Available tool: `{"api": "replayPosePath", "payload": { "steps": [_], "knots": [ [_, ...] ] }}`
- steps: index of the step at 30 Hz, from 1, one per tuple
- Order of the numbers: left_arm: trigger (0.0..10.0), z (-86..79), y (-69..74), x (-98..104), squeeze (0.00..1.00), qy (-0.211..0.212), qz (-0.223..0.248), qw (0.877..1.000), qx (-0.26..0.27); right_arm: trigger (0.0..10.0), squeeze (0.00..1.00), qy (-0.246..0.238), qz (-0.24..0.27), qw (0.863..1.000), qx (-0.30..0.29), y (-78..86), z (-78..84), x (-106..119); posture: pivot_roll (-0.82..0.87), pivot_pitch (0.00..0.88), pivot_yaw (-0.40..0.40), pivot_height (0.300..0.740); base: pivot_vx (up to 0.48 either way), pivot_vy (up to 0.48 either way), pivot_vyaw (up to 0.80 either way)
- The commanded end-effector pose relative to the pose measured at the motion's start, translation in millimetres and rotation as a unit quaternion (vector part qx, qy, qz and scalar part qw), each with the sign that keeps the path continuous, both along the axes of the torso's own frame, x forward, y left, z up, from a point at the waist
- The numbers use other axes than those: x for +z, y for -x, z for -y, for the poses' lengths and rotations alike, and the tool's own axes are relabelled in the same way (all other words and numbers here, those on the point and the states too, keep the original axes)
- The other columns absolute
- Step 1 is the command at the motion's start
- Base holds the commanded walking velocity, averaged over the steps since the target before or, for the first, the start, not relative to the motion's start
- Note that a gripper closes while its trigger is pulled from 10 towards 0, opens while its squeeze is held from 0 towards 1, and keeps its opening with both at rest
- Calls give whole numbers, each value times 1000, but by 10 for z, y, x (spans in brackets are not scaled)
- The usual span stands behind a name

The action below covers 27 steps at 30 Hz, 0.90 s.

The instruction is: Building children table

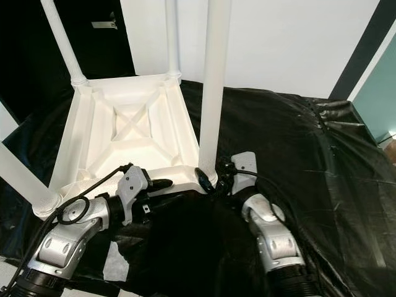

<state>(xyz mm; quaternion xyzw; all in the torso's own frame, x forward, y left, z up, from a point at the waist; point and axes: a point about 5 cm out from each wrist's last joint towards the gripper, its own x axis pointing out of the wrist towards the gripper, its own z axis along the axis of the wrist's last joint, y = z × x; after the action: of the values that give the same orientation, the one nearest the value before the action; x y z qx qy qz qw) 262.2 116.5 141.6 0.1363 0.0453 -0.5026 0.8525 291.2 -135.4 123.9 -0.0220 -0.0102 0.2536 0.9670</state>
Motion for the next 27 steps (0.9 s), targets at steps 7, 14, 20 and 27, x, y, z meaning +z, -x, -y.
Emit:
{"api": "replayPosePath", "payload": {
  "steps": [7,14,20,27],
  "knots": [
    [10000,-112,4,-17,0,-12,1,1000,24,10000,0,32,6,999,21,-131,153,16,49,0,-38,740,0,0,0],
    [10000,-194,-44,8,0,41,4,996,75,10000,0,13,40,998,46,-68,96,5,64,0,-50,740,0,0,0],
    [10000,-242,-67,24,0,94,14,991,97,10000,0,-15,41,998,48,2,70,-88,63,0,-41,740,0,0,0],
    [10000,-296,-180,112,0,156,97,966,181,10000,0,-58,116,991,-22,-30,146,63,50,0,-24,740,0,0,0]
  ]
}}
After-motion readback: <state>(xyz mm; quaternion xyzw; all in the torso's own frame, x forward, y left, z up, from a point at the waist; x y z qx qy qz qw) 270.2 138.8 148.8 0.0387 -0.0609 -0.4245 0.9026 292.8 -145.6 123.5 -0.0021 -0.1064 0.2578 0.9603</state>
